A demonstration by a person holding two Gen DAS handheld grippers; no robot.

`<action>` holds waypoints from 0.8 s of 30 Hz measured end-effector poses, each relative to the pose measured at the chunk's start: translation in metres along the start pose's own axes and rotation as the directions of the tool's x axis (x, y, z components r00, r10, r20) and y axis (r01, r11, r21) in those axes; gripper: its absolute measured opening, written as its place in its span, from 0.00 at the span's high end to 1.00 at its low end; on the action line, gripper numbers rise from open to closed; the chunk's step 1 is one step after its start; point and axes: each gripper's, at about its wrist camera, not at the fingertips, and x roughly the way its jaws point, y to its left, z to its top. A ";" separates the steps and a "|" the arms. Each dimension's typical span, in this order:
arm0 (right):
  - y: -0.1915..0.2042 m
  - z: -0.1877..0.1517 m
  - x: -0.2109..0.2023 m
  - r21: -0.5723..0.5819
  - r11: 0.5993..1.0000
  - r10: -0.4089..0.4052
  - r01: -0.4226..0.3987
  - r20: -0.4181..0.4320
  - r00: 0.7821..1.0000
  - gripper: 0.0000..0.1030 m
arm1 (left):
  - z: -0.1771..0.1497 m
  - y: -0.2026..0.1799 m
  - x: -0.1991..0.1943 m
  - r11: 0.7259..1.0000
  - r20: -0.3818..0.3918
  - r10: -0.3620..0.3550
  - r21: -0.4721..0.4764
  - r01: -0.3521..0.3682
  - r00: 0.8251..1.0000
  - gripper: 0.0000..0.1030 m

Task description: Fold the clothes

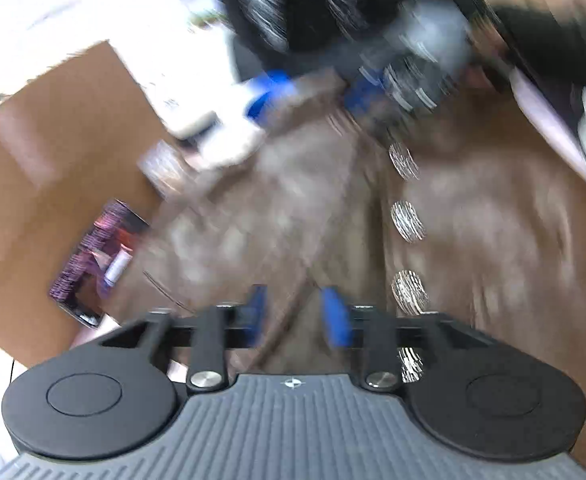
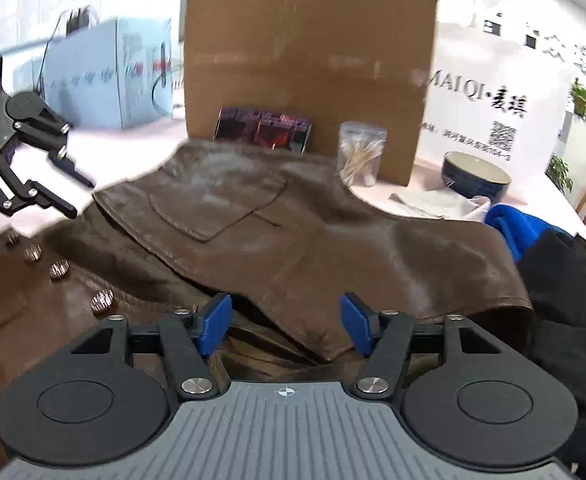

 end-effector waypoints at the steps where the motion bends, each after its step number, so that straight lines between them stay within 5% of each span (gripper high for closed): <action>1: -0.001 0.001 -0.003 0.005 1.000 -0.021 0.021 0.012 1.000 0.43 | -0.001 0.011 0.002 0.997 0.017 0.052 -0.065 -0.050 0.999 0.46; 7: -0.022 0.007 0.010 0.069 0.966 -0.253 0.251 0.024 0.967 0.43 | -0.022 0.074 0.046 0.862 -0.117 0.265 -0.417 -0.289 0.957 0.41; 10: -0.035 0.007 0.020 0.075 0.936 -0.345 0.344 0.006 0.938 0.43 | -0.031 0.105 0.069 0.800 -0.169 0.232 -0.527 -0.287 0.958 0.41; 14: -0.058 0.006 0.035 0.118 0.918 -0.377 0.378 -0.032 0.926 0.43 | -0.033 0.120 0.093 0.772 -0.138 0.157 -0.600 -0.209 0.978 0.47; 16: -0.063 0.004 0.040 0.129 0.919 -0.369 0.372 -0.045 0.928 0.45 | -0.037 0.121 0.103 0.744 -0.145 0.155 -0.634 -0.212 0.977 0.63; 17: -0.065 0.003 0.043 0.135 0.922 -0.358 0.362 -0.054 0.932 0.47 | -0.039 0.121 0.107 0.733 -0.153 0.168 -0.641 -0.227 0.974 0.78; 18: -0.066 0.001 0.046 0.143 0.927 -0.342 0.348 -0.067 0.937 0.58 | -0.040 0.121 0.107 0.728 -0.160 0.190 -0.640 -0.248 0.969 0.93; 19: -0.067 -0.002 0.050 0.156 0.932 -0.317 0.327 -0.086 0.944 0.70 | -0.039 0.119 0.106 0.727 -0.160 0.202 -0.637 -0.257 0.966 0.94; 21: -0.068 -0.006 0.057 0.176 0.939 -0.277 0.296 -0.127 0.953 0.84 | -0.031 0.107 0.108 0.767 -0.168 0.234 -0.573 -0.288 0.958 0.95; 24: -0.062 -0.002 0.062 0.176 0.947 -0.248 0.269 -0.135 0.959 0.89 | -0.027 0.093 0.107 0.810 -0.201 0.279 -0.477 -0.342 0.939 0.95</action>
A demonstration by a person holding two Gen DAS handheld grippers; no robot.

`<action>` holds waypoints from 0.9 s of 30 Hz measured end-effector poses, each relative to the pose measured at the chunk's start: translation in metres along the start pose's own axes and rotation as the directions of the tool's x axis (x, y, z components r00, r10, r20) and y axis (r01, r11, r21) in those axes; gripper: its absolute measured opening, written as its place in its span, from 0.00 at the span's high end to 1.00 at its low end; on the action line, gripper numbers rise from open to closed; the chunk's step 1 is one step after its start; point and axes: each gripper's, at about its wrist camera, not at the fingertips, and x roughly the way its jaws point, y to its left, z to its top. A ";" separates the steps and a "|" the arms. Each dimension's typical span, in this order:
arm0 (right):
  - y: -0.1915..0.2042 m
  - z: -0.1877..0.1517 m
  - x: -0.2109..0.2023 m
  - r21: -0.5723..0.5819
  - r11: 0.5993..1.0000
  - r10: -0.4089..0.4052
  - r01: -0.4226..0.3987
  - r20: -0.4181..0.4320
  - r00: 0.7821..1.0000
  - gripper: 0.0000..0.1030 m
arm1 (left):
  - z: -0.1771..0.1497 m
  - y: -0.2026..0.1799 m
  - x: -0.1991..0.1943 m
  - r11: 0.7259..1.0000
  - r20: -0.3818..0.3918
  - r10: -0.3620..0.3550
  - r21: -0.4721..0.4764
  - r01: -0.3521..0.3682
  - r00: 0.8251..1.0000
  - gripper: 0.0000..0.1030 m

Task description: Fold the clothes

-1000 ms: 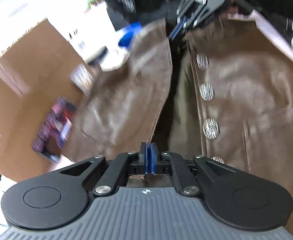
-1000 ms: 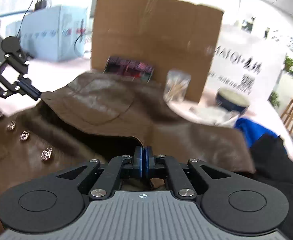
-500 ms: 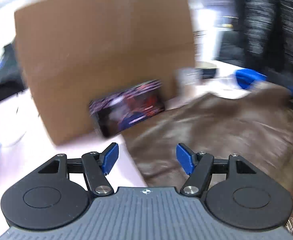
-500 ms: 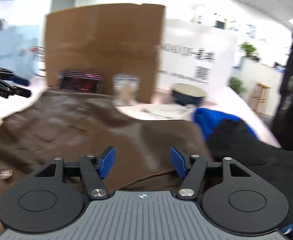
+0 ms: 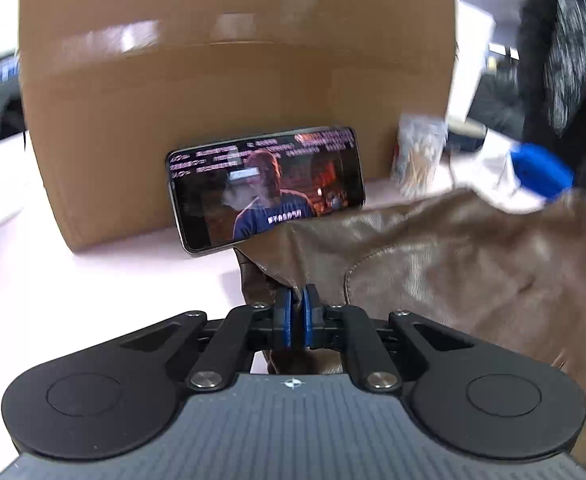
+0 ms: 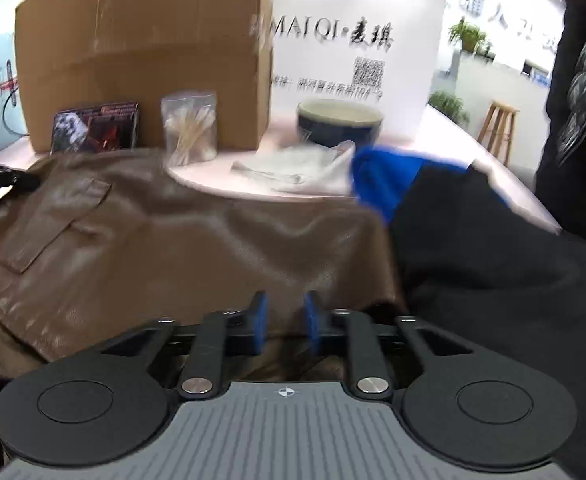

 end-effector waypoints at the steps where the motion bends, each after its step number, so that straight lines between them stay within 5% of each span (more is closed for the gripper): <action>1: 0.002 -0.001 -0.001 0.010 1.000 0.017 -0.017 -0.001 1.000 0.89 | 0.000 -0.002 0.000 1.000 0.001 0.009 0.024 -0.009 1.000 0.95; 9: 0.051 0.000 0.000 -0.003 0.993 0.120 -0.120 0.011 0.993 0.89 | -0.019 0.007 -0.024 0.985 -0.008 0.092 0.149 -0.090 0.996 0.95; 16: 0.108 0.008 0.009 -0.069 0.970 0.234 -0.233 0.009 0.972 0.84 | -0.034 0.033 -0.033 0.954 -0.027 0.244 0.189 -0.234 0.970 0.93; 19: 0.106 0.015 0.005 -0.061 0.963 0.263 -0.261 0.024 0.965 0.58 | -0.030 0.032 -0.042 0.944 -0.009 0.277 0.188 -0.271 0.961 0.77; 22: 0.088 0.019 -0.020 -0.044 0.969 0.248 -0.245 0.099 0.964 0.49 | -0.019 0.038 -0.078 0.950 0.062 0.278 0.126 -0.284 0.958 0.47; 27: 0.054 0.005 -0.074 -0.048 0.984 0.178 -0.172 0.166 0.970 0.46 | -0.037 0.026 -0.180 0.948 0.172 0.297 0.066 -0.312 0.939 0.43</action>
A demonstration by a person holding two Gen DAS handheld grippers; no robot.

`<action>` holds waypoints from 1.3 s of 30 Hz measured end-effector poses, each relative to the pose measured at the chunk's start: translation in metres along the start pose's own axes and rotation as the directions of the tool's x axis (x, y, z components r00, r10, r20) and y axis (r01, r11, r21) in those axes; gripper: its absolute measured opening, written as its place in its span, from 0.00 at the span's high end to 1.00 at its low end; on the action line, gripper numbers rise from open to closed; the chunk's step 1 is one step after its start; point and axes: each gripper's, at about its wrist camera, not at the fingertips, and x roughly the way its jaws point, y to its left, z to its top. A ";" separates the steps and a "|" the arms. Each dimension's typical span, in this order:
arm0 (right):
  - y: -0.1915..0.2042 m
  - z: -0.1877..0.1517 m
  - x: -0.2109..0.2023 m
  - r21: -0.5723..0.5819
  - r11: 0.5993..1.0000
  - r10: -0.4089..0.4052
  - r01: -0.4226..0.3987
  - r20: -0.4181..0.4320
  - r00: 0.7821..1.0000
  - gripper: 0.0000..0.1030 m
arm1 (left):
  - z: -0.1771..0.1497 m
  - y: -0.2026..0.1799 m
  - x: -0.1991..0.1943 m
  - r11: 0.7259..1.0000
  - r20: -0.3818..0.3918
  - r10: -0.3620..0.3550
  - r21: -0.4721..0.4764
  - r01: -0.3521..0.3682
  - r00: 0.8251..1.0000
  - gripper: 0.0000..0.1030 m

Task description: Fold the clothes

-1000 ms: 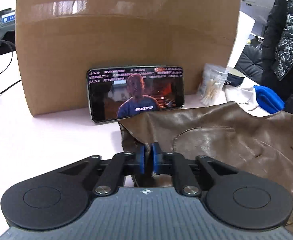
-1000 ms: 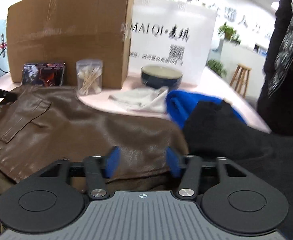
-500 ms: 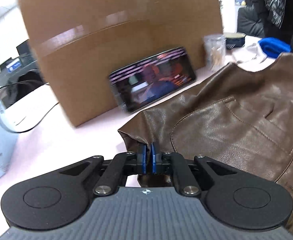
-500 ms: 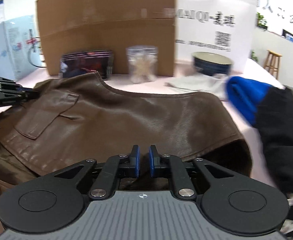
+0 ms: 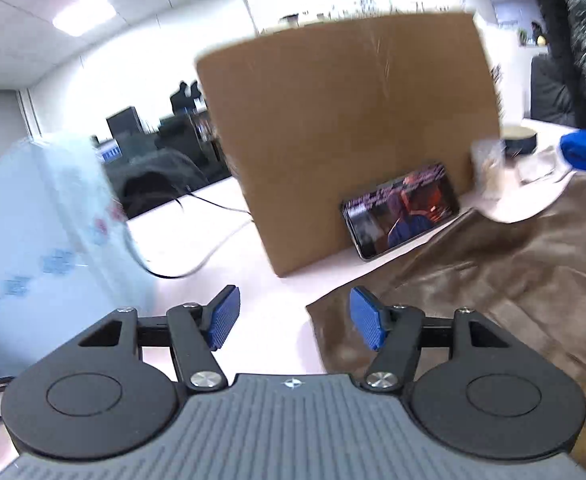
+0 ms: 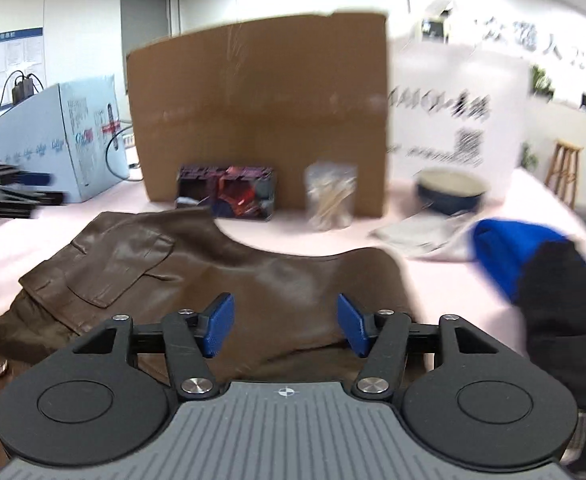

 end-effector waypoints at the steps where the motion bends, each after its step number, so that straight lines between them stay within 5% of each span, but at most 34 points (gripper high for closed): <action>1: -0.002 -0.004 -0.006 -0.001 1.000 0.000 0.000 -0.005 1.000 0.46 | -0.007 0.002 -0.021 1.000 0.004 0.000 -0.023 0.000 1.000 0.42; 9: -0.020 -0.051 -0.047 0.086 0.996 0.001 0.006 -0.079 0.997 0.46 | -0.097 -0.012 -0.152 0.963 -0.120 -0.091 -0.264 0.056 0.989 0.40; 15: -0.008 -0.066 -0.061 0.035 0.998 0.055 -0.053 -0.051 0.997 0.46 | -0.128 -0.032 -0.167 0.890 -0.161 -0.243 -0.429 0.154 0.957 0.40; 18: 0.002 -0.061 -0.058 -0.019 0.989 0.145 -0.147 -0.073 0.987 0.46 | -0.130 -0.040 -0.164 0.887 -0.190 -0.250 -0.438 0.146 0.949 0.40; 21: 0.012 -0.059 -0.049 -0.053 0.974 0.213 -0.221 -0.125 0.969 0.46 | -0.128 -0.049 -0.158 0.898 -0.193 -0.236 -0.419 0.138 0.952 0.44; 26: 0.019 -0.067 -0.043 -0.089 0.957 0.252 -0.276 -0.216 0.943 0.50 | -0.129 -0.054 -0.156 0.907 -0.158 -0.245 -0.385 0.169 0.957 0.66; 30: 0.021 -0.073 -0.057 -0.155 0.954 0.216 -0.256 -0.238 0.947 0.96 | -0.118 -0.064 -0.158 0.947 -0.124 -0.194 -0.284 0.153 0.973 0.85; 39: -0.004 -0.093 -0.091 -0.092 0.986 0.119 -0.139 -0.191 0.974 0.97 | -0.077 -0.081 -0.163 0.987 0.035 -0.139 -0.076 0.141 0.990 0.87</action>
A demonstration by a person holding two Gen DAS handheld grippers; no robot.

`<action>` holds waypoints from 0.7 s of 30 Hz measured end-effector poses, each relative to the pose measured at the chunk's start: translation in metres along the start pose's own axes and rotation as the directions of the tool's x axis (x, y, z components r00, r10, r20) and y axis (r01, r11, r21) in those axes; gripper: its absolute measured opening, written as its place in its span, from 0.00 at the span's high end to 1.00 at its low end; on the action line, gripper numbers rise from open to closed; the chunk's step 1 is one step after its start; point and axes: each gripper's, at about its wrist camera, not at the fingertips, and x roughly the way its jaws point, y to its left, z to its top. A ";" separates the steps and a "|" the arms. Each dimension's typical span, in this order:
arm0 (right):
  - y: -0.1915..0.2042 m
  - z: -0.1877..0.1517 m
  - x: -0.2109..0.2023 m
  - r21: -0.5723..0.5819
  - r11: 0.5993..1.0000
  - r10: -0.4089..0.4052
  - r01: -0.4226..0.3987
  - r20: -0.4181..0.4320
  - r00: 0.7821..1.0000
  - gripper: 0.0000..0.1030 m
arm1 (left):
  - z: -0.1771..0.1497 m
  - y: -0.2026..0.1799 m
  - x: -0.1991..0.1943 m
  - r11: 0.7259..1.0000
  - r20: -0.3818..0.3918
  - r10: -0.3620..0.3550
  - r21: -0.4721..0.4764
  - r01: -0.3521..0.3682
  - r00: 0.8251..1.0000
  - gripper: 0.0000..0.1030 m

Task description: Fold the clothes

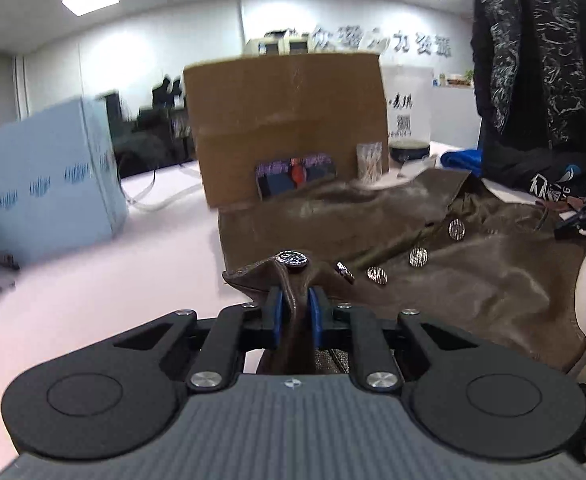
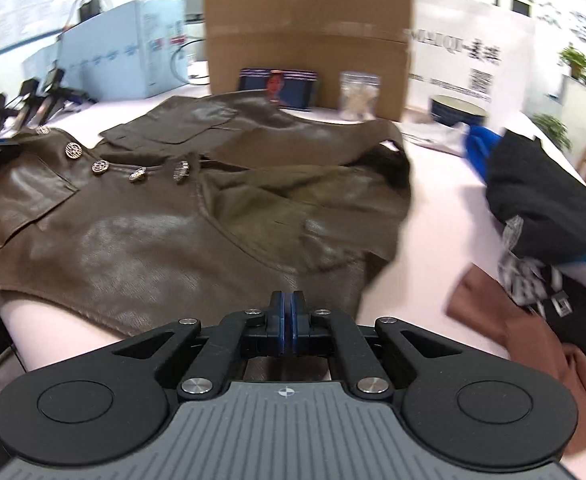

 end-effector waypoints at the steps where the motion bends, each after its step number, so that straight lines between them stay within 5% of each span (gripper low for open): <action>1: 0.000 -0.001 -0.001 0.006 1.000 -0.001 0.001 0.006 1.000 0.95 | 0.000 -0.001 0.005 1.000 -0.022 0.010 0.014 -0.009 1.000 0.87; 2: -0.001 -0.001 -0.002 0.010 1.000 -0.001 0.001 0.015 1.000 0.92 | -0.002 -0.001 0.013 0.999 -0.064 0.028 0.027 -0.027 0.998 0.85; 3: -0.001 0.000 -0.004 0.019 1.000 -0.002 0.002 0.033 0.999 0.80 | -0.007 -0.002 0.021 0.998 -0.113 0.045 0.046 -0.040 0.993 0.82; 4: -0.002 0.000 -0.005 0.025 1.000 -0.008 0.007 0.037 0.999 0.58 | -0.013 -0.003 0.026 0.997 -0.146 0.060 0.058 -0.052 0.987 0.80; 6: -0.003 0.000 -0.010 0.052 0.998 -0.037 0.034 0.053 0.998 0.45 | -0.024 -0.001 0.033 0.995 -0.182 0.092 0.056 -0.083 0.979 0.70; 10: -0.009 -0.004 -0.012 0.132 0.989 -0.078 0.072 0.040 0.996 0.44 | -0.031 0.008 0.006 0.988 -0.082 0.152 0.033 -0.150 0.985 0.48; 14: -0.011 -0.015 -0.019 0.175 0.980 -0.113 0.099 0.074 0.991 0.44 | -0.036 0.003 -0.035 0.981 0.012 0.153 0.119 -0.153 0.988 0.48; 21: 0.002 -0.026 -0.035 0.152 0.973 -0.198 0.177 0.143 0.970 0.42 | -0.057 -0.043 -0.091 0.937 0.040 0.040 0.347 -0.051 0.998 0.47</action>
